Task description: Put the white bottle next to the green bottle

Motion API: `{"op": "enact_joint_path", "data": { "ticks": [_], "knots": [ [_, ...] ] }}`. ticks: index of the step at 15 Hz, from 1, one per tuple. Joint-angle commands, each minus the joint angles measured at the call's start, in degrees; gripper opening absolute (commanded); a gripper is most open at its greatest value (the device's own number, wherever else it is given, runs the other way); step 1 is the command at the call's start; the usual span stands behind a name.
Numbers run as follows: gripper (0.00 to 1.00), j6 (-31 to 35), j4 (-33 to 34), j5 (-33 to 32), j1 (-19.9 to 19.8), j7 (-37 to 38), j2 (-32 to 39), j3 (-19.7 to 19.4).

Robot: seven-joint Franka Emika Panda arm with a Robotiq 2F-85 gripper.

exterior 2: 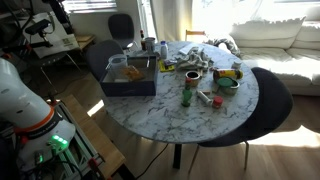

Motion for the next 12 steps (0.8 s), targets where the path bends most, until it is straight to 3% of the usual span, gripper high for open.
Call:
{"op": "enact_joint_path", "data": {
  "ticks": [1, 8, 12],
  "knots": [
    [1.0, -0.1, 0.1, -0.33, 0.61, 0.37, 0.2, -0.44],
    [1.0, 17.26, 5.47, -5.19, -3.88, -3.5, 11.15, -5.85],
    [1.0, 26.68, 11.29, -3.78, -3.62, -8.42, 22.33, -9.77]
  ]
}}
